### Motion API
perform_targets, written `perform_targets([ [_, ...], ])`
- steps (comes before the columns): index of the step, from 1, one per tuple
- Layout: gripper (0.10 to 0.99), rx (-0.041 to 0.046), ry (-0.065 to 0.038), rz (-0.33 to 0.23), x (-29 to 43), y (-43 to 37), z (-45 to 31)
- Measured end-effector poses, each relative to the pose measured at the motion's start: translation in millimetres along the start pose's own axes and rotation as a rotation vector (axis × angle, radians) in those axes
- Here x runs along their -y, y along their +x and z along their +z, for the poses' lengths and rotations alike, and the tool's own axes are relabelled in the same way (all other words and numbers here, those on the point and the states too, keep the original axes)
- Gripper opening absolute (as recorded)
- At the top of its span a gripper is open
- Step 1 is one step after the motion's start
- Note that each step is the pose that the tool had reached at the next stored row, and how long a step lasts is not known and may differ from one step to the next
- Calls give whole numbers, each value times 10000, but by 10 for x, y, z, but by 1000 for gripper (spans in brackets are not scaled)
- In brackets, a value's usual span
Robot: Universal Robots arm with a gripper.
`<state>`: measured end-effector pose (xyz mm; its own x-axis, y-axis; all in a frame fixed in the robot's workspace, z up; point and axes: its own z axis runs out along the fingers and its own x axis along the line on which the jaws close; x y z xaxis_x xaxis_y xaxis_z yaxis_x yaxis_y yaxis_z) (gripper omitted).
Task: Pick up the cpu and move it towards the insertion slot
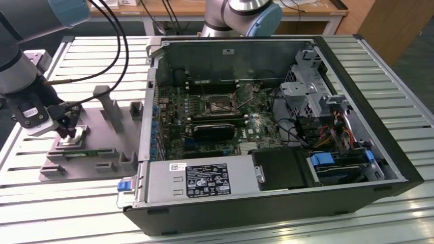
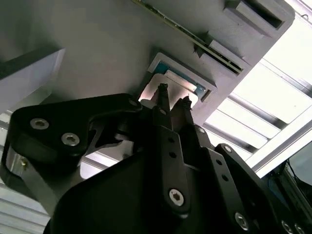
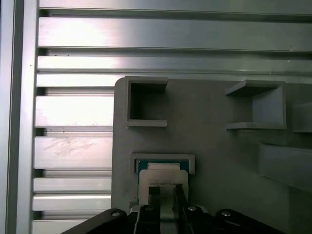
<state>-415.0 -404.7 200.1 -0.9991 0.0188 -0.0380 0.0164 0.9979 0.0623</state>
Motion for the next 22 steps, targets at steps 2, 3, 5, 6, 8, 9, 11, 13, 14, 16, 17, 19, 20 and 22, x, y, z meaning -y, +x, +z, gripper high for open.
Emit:
perform_targets([
  [2, 290, 0, 0, 0, 0, 0, 0],
  [3, 290, 0, 0, 1, 0, 0, 0],
  [5, 408, 0, 0, 0, 0, 0, 1],
  [6, 408, 0, 1, 0, 0, 0, 0],
  [8, 525, 0, 0, 0, 0, 0, 1],
  [9, 525, 0, 0, 0, 0, 0, 1],
  [11, 584, 0, 0, 0, 0, 1, 1],
  [13, 647, 1, 0, 0, 0, 1, 5],
  [14, 647, 5, -3, 0, 0, 1, 12],
  [16, 647, 0, -2, 1, 1, 4, 25],
  [17, 647, 1, -6, 0, 2, 5, 35],
  [19, 647, 1, -8, 0, 4, 7, 59],
  [20, 647, 1, -9, 0, 5, 8, 72],
  [22, 647, -1, -9, 1, 6, 11, 93],
])
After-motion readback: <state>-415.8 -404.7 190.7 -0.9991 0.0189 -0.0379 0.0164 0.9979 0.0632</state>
